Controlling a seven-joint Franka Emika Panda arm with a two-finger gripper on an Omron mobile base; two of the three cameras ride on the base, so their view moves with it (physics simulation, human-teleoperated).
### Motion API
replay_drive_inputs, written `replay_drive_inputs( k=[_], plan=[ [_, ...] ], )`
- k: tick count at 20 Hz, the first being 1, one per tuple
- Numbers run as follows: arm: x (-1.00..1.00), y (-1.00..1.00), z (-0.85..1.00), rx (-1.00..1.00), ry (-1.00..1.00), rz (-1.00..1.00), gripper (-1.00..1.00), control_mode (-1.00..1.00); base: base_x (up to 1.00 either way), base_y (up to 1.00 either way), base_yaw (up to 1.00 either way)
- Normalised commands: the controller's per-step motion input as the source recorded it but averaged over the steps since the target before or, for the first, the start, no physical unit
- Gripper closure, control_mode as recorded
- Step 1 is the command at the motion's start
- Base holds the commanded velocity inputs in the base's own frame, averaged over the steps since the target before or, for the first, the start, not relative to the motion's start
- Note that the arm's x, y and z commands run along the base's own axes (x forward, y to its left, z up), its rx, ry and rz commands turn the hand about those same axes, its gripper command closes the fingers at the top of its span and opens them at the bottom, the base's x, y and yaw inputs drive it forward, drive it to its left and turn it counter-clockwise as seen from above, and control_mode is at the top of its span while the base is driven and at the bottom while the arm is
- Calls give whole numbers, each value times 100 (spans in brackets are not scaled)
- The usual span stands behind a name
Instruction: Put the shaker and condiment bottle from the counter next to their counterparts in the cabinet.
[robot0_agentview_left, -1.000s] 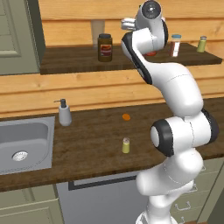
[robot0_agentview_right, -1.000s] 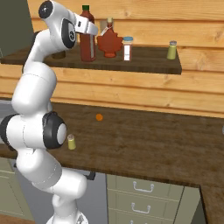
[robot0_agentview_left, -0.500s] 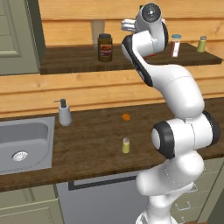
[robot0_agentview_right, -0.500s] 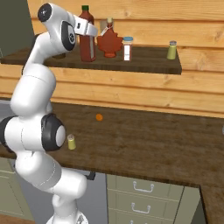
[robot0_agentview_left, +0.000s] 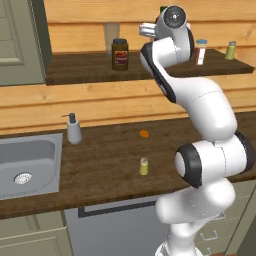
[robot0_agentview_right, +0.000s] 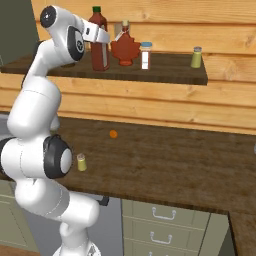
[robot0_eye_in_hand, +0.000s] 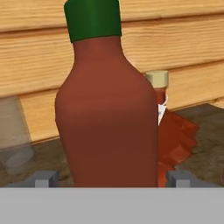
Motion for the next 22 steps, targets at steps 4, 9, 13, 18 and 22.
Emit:
replay_drive_inputs(
  k=[4,9,13,18,22],
  plan=[
    [-44,1,0,4,0,0,-100,-100,0,0,0],
    [-70,0,1,4,0,-2,-100,-100,0,0,0],
    [-77,0,0,2,0,0,-100,-100,0,0,0],
    [-79,0,0,0,0,0,-100,-100,0,0,0],
    [-77,0,0,0,0,0,-100,-100,0,0,0]
  ],
)
